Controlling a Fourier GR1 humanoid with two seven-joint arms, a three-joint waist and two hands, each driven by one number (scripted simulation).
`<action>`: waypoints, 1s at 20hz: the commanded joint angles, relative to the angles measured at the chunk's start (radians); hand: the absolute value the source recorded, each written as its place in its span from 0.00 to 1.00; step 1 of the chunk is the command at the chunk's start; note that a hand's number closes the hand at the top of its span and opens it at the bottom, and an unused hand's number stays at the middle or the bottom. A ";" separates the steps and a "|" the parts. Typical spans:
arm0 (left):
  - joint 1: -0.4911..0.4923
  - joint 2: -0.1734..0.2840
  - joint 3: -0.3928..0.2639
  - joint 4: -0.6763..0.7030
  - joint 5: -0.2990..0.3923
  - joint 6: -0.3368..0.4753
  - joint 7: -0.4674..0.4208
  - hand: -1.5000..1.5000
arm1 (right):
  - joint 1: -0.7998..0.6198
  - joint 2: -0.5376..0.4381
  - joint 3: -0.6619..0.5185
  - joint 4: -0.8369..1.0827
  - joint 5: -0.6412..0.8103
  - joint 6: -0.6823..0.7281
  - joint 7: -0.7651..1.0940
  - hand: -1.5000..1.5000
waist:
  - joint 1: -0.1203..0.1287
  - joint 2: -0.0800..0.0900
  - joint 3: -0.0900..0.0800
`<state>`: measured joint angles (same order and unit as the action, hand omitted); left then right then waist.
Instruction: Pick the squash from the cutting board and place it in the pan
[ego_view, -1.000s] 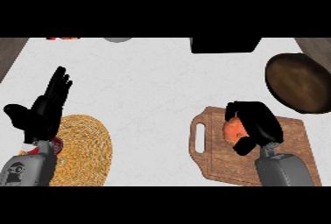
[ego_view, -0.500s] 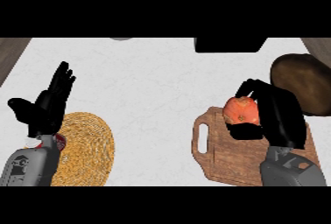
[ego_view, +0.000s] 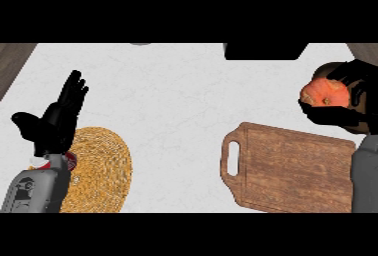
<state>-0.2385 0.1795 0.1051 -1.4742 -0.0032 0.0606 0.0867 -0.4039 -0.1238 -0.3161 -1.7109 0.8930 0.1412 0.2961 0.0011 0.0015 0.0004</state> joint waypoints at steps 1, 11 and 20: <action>0.014 0.026 0.018 0.001 0.019 -0.038 -0.027 0.50 | -0.024 -0.088 -0.114 0.237 -0.021 -0.136 -0.135 1.00 | 0.011 0.004 0.000; -0.040 -0.018 -0.010 0.043 0.002 -0.014 -0.026 0.50 | -0.187 -0.418 -0.258 0.863 0.031 -0.364 -0.446 1.00 | 0.041 0.023 0.003; -0.047 -0.025 -0.033 0.009 -0.003 -0.023 -0.014 0.50 | -0.307 -0.486 -0.321 1.256 0.024 -0.550 -0.577 1.00 | 0.080 0.032 0.007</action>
<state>-0.2793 0.1631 0.0832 -1.4515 -0.0026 0.0358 0.0689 -0.6783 -0.5945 -0.6204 -0.5892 0.9098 -0.3321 -0.2307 0.0646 0.0280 0.0059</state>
